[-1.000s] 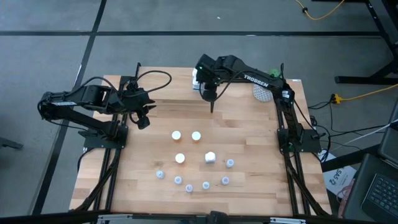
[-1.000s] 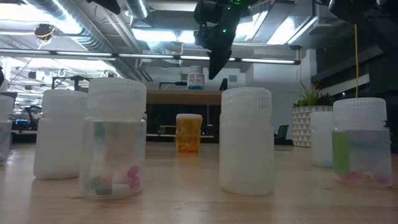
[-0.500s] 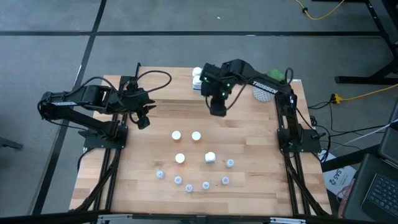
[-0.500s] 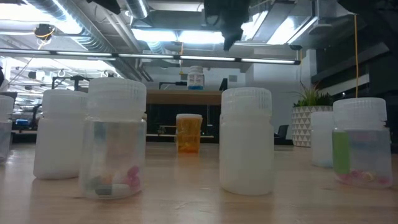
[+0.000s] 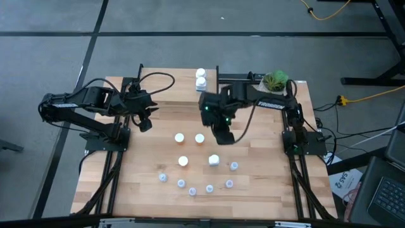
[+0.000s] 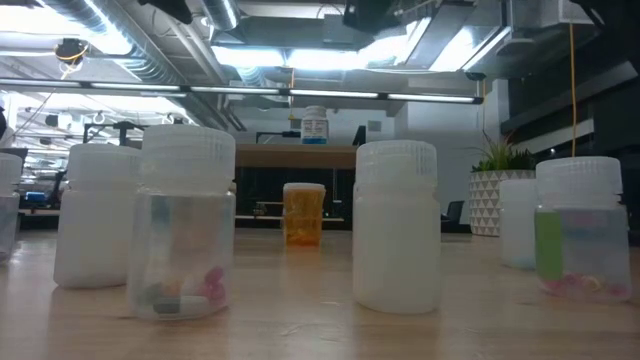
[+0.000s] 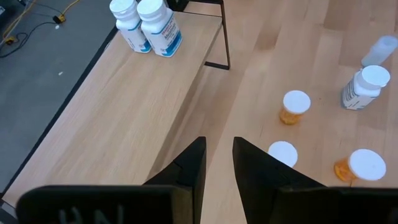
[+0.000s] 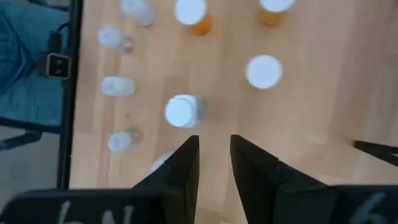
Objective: Pick and place medicine bottles onto shelf by color
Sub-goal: Put the blue pill bottle on the shelf aligned with the blue pill bottles
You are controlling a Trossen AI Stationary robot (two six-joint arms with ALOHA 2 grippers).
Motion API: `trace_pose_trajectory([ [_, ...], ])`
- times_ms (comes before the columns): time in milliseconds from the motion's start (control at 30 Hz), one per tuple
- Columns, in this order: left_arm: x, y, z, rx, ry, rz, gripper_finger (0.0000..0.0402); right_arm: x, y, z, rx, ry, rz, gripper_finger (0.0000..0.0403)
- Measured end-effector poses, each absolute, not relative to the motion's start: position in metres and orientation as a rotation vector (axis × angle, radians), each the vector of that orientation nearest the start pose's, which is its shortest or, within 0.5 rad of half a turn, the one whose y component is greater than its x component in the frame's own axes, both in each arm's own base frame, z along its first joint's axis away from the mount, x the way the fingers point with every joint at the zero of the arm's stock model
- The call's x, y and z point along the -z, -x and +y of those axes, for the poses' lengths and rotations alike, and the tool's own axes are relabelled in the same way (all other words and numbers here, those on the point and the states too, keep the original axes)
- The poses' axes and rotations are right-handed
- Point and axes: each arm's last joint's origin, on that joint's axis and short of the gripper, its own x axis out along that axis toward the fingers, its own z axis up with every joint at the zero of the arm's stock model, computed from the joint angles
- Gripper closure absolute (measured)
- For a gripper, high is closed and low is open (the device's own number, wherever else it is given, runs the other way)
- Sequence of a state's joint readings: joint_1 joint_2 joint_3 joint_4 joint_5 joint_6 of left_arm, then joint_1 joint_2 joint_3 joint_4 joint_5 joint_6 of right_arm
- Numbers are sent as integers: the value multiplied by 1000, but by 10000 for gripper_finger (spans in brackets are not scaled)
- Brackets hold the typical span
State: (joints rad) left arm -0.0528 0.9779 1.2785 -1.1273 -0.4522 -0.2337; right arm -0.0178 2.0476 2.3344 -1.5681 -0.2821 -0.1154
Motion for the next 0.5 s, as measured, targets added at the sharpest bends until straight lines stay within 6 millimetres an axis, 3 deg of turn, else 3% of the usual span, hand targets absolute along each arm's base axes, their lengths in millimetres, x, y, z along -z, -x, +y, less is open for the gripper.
trace_pose_trajectory([
  [100,-383,-152,5,-466,9,763,328,-373,-387,15,-297,-99,1257,309],
  [233,-383,-152,5,-466,9,764,328,-368,-389,34,-161,-113,1297,290],
  [500,-382,-152,3,-421,29,777,328,-349,-400,54,125,-40,1319,176],
])
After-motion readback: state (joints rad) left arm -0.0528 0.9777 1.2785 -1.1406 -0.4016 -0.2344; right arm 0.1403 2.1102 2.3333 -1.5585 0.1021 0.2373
